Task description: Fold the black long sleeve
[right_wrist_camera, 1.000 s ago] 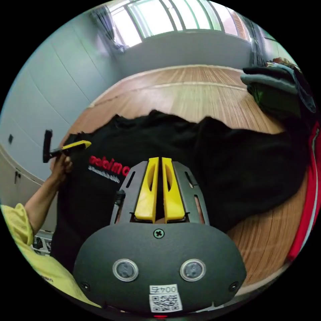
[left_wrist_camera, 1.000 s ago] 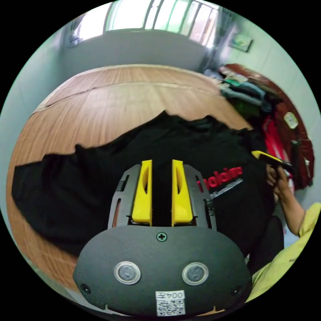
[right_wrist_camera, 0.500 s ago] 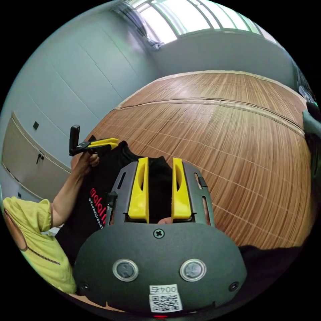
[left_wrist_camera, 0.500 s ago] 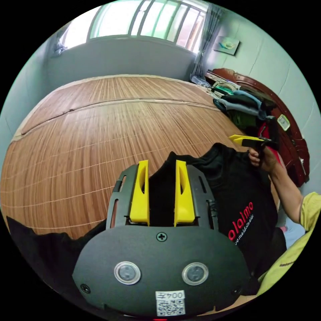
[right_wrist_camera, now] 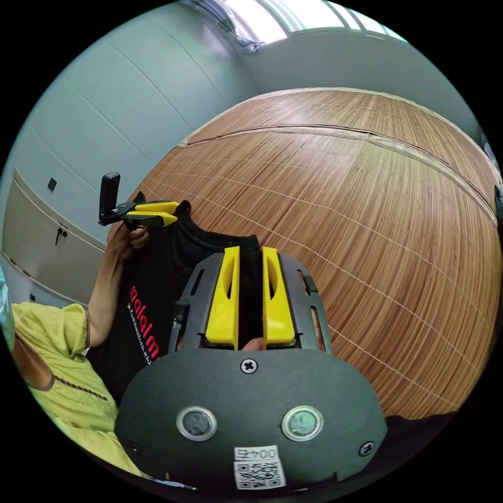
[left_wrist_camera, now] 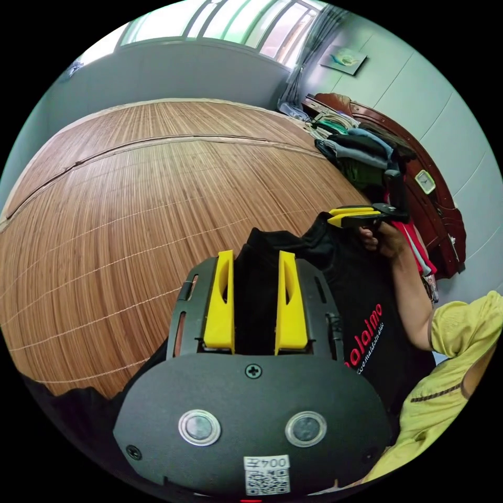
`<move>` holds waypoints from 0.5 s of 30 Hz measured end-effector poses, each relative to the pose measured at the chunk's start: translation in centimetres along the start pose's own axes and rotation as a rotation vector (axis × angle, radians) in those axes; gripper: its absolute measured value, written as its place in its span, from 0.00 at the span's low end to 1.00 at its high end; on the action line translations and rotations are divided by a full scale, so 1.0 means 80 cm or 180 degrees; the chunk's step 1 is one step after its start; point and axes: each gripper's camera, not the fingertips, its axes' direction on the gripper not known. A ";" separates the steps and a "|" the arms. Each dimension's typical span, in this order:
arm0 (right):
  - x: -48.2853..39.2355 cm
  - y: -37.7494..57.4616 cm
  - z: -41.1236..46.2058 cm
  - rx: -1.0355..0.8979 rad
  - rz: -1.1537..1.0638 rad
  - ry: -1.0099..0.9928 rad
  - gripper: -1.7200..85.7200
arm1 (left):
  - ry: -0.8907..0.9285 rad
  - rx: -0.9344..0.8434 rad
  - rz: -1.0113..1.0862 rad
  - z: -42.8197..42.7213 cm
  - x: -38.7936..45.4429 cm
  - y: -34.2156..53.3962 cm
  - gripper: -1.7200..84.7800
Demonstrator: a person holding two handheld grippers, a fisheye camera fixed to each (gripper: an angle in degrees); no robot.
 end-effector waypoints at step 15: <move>0.011 0.011 0.043 0.0214 -0.0142 0.0956 0.07 | -0.1040 0.0015 0.0507 0.025 0.094 -0.023 0.05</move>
